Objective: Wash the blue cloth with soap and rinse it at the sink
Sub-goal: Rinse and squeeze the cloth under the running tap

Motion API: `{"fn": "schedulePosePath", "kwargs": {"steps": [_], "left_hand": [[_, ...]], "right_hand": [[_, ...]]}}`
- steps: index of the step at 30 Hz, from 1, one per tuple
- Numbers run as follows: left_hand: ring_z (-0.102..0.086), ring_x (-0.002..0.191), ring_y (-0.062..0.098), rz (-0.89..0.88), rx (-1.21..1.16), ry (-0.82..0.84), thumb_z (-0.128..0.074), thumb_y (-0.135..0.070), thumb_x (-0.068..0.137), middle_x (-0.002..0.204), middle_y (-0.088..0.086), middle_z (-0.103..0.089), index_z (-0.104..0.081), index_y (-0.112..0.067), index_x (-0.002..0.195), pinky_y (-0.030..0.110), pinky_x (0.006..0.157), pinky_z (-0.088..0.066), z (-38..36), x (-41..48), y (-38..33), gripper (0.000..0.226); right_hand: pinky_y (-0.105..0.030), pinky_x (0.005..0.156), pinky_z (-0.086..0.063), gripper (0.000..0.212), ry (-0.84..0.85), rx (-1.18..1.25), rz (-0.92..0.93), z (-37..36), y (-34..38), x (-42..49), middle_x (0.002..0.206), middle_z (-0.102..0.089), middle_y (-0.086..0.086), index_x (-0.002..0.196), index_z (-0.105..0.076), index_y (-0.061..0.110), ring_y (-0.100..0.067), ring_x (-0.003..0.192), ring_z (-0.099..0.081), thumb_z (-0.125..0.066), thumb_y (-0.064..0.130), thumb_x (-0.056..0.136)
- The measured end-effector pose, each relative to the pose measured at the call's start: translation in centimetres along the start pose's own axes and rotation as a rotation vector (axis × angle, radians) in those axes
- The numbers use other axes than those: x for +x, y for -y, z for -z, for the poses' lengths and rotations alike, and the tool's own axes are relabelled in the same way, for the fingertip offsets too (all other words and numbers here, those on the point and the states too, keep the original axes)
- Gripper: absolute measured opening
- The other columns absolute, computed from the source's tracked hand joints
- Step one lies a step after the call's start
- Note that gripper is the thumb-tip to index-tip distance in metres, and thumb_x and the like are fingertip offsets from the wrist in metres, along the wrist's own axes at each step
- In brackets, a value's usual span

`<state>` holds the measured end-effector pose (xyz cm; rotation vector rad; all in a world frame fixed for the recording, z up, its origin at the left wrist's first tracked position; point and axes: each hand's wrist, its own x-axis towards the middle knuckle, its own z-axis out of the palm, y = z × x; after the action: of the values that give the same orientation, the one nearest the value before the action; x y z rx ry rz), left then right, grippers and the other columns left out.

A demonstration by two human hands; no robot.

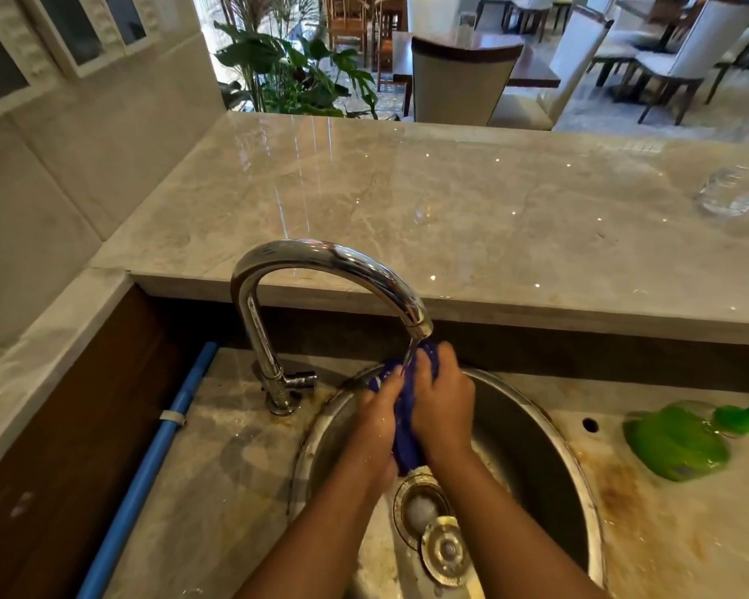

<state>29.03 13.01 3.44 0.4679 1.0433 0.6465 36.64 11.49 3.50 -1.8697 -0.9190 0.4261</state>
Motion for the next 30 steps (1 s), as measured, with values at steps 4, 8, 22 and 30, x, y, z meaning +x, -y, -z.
{"fn": "schedulePosePath", "kwargs": {"steps": [4, 8, 22, 30], "left_hand": [[-0.071, 0.103, 0.033, -0.037, 0.013, 0.034, -0.079, -0.032, 0.073, 0.12, 0.015, -0.071, -0.053, -0.014, 0.134, 0.047, 0.079, -0.059, 0.8, 0.1, -0.3, 0.068], [-0.068, 0.105, 0.037, 0.056, -0.099, -0.059, -0.078, -0.045, 0.07, 0.117, 0.013, -0.071, -0.061, -0.019, 0.124, 0.05, 0.083, -0.057, 0.7, 0.7, -2.4, 0.062], [-0.07, 0.101, 0.034, -0.057, -0.057, -0.056, -0.074, -0.026, 0.084, 0.117, 0.014, -0.07, -0.053, -0.015, 0.131, 0.048, 0.076, -0.059, 0.1, -0.3, -1.1, 0.052], [-0.064, 0.068, 0.022, -0.007, 0.14, -0.163, -0.053, -0.048, 0.096, 0.075, 0.008, -0.066, -0.063, -0.013, 0.081, 0.032, 0.064, -0.05, -0.2, -0.2, -2.1, 0.039]], "right_hand": [[-0.021, 0.053, -0.044, 0.018, 0.034, 0.038, -0.134, 1.0, -0.9, 0.5, 0.073, -0.056, 0.005, 0.091, -0.048, 0.018, -0.011, 0.063, -0.056, -0.045, 0.03, 0.103], [-0.018, 0.05, -0.045, 0.018, -0.016, 0.243, -0.078, 1.6, 1.4, -1.9, 0.073, -0.06, 0.001, 0.089, -0.055, 0.018, -0.003, 0.056, -0.055, -0.048, 0.027, 0.103], [-0.028, 0.059, -0.045, 0.026, 0.0, 0.031, -0.173, 0.9, -1.1, 1.7, 0.081, -0.061, -0.001, 0.102, -0.057, 0.011, -0.017, 0.074, -0.061, -0.044, 0.033, 0.103], [-0.026, 0.059, -0.052, 0.016, 0.092, 0.045, 0.102, -0.3, 3.1, -3.2, 0.075, -0.062, 0.007, 0.093, -0.055, 0.023, -0.007, 0.065, -0.061, -0.048, 0.035, 0.1]]}}
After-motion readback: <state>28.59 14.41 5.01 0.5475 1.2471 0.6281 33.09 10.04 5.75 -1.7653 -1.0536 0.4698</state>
